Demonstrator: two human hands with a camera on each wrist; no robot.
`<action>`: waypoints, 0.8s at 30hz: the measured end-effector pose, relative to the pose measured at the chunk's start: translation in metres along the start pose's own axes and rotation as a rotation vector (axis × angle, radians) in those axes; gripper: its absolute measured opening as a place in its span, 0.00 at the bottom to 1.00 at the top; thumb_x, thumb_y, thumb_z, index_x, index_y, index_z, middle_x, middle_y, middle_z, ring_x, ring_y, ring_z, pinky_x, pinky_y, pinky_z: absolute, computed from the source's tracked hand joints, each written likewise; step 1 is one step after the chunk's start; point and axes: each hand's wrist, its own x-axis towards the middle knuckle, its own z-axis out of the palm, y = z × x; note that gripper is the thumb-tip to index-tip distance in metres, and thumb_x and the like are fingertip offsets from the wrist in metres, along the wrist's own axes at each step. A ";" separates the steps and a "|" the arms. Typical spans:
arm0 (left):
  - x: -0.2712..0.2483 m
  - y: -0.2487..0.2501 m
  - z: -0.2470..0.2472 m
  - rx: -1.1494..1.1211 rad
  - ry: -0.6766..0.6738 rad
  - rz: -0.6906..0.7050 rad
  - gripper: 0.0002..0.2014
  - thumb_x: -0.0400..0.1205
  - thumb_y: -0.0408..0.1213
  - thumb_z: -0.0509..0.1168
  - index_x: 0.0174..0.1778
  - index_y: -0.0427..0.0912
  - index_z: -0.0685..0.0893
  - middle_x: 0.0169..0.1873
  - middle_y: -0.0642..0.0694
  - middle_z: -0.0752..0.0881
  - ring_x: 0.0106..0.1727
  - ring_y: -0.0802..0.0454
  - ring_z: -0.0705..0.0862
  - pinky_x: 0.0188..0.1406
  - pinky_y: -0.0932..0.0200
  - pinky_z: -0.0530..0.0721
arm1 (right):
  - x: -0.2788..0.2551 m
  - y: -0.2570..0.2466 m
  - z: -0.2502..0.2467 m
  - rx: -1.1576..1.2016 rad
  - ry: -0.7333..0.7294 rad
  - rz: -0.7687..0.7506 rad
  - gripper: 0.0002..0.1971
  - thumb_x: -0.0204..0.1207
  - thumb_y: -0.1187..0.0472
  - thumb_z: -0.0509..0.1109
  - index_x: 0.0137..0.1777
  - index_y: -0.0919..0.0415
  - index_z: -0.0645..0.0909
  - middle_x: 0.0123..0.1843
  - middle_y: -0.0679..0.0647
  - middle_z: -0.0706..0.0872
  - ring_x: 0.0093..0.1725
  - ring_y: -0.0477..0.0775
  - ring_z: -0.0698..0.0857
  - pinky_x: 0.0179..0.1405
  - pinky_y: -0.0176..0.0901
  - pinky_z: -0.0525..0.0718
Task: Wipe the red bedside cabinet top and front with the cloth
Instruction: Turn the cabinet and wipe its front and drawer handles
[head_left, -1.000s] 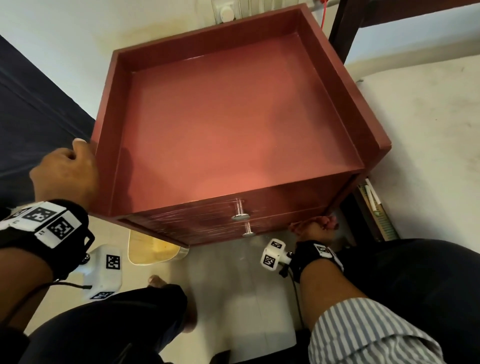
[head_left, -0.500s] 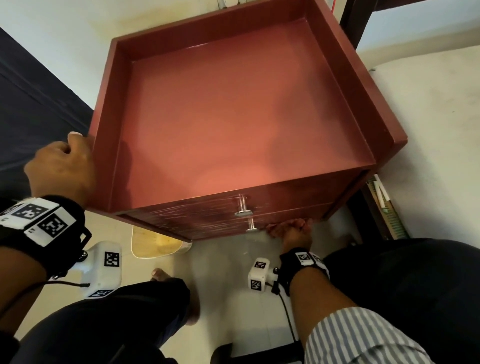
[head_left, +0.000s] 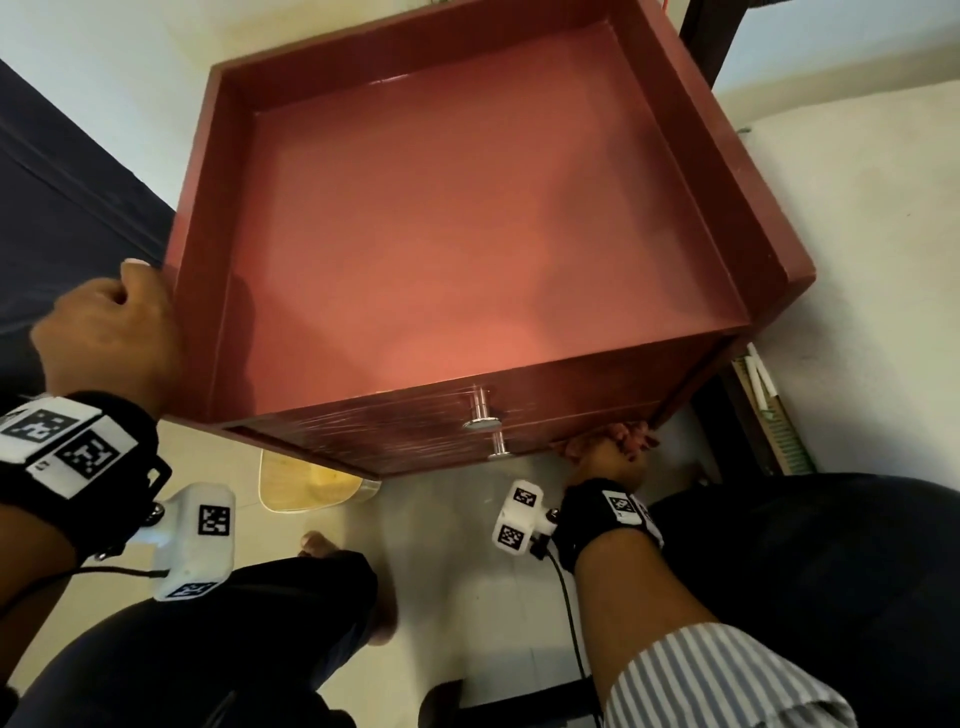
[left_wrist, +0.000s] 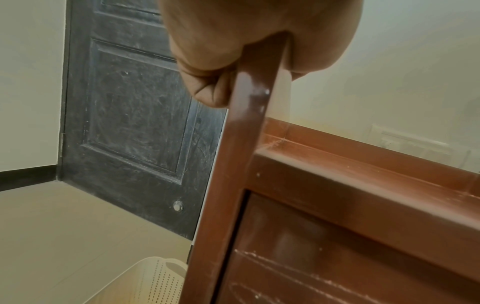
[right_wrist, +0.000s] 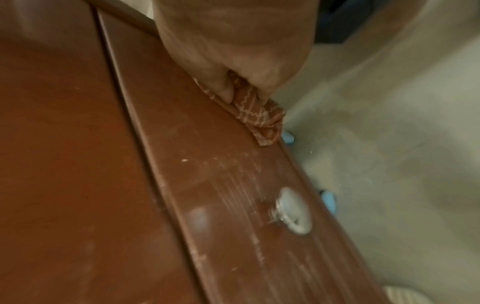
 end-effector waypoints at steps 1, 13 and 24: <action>-0.001 0.002 -0.001 0.008 -0.008 0.006 0.35 0.77 0.64 0.44 0.33 0.34 0.80 0.38 0.31 0.87 0.42 0.28 0.85 0.51 0.29 0.86 | -0.004 -0.002 -0.001 0.001 -0.040 0.057 0.19 0.84 0.71 0.61 0.74 0.65 0.80 0.65 0.59 0.86 0.58 0.54 0.85 0.52 0.41 0.88; -0.022 0.017 -0.018 -0.048 -0.029 0.051 0.33 0.86 0.56 0.46 0.42 0.29 0.82 0.41 0.28 0.83 0.50 0.27 0.82 0.50 0.40 0.75 | -0.079 -0.083 0.002 0.118 -0.142 0.160 0.15 0.74 0.79 0.59 0.46 0.58 0.80 0.36 0.67 0.84 0.25 0.58 0.85 0.26 0.59 0.90; -0.032 0.012 -0.029 -0.148 -0.031 0.035 0.28 0.88 0.56 0.50 0.51 0.33 0.83 0.53 0.21 0.86 0.57 0.21 0.84 0.58 0.36 0.81 | -0.169 -0.156 -0.005 0.095 -0.356 0.061 0.20 0.75 0.80 0.70 0.67 0.71 0.81 0.59 0.67 0.86 0.51 0.60 0.87 0.32 0.53 0.93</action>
